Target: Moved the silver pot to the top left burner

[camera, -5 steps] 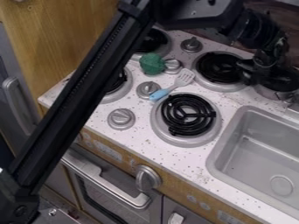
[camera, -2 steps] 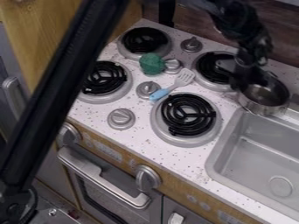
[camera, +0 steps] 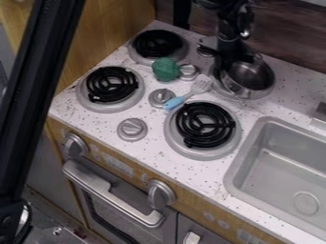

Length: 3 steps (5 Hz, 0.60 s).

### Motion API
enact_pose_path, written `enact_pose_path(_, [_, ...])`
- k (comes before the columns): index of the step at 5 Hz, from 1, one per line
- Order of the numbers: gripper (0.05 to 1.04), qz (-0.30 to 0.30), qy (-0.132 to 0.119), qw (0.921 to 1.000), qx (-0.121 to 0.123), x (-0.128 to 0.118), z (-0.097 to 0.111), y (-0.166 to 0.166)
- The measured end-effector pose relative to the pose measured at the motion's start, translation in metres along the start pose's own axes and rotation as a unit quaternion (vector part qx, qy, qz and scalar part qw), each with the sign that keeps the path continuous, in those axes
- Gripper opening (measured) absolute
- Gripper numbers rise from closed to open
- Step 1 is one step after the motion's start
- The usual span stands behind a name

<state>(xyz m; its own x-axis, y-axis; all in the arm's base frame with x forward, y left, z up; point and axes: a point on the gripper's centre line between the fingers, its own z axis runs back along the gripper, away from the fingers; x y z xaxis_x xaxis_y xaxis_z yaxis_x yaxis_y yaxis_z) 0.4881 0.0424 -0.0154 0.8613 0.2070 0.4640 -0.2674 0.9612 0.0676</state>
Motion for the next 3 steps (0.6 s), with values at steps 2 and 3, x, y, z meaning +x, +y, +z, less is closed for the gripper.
enact_pose_path(2, [0.064, 0.113, 0.045, 0.9896, 0.076, 0.017, -0.013, 0.107])
enact_pose_path(3, [0.064, 0.140, 0.041, 0.9874, 0.062, 0.018, -0.015, 0.130])
